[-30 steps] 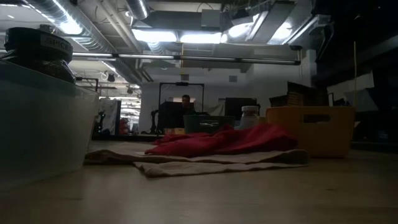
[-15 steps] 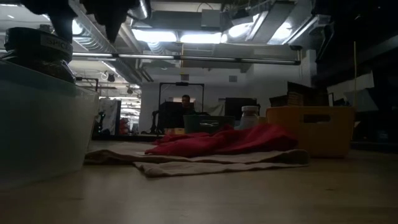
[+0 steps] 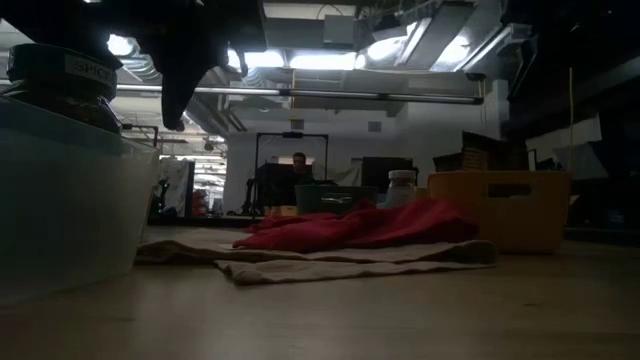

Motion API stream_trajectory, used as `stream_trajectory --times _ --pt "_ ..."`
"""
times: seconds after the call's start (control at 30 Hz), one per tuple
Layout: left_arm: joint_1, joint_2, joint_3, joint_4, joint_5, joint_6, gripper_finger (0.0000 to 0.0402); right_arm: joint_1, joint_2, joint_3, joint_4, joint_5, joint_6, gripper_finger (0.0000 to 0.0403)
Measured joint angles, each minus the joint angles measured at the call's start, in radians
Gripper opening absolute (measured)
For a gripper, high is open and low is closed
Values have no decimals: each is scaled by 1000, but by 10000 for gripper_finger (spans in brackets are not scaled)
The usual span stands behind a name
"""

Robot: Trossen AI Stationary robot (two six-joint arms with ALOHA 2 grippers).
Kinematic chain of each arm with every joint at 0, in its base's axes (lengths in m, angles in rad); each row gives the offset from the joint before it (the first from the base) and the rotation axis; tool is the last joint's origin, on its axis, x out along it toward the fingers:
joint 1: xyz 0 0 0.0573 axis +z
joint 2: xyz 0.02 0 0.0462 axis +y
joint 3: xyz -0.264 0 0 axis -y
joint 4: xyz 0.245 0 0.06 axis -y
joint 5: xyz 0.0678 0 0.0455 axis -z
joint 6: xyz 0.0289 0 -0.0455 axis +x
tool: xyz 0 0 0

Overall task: Sort spices by type
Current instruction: Put the brown seasoning bottle into the green bin

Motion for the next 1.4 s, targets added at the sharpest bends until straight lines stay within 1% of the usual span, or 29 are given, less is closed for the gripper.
stream_trajectory --times 0.27,0.63,1.17,1.4 --pt "0 9 0 -4 -1 0 237 0 0 0 -1 0 -1 143" --pt "-5 59 0 5 0 19 237 0 0 0 -3 0 -3 143" --pt "-5 60 0 2 -15 23 237 0 0 0 -9 0 -4 143" --pt "-7 92 0 5 -20 35 237 0 0 0 -13 0 -4 143"
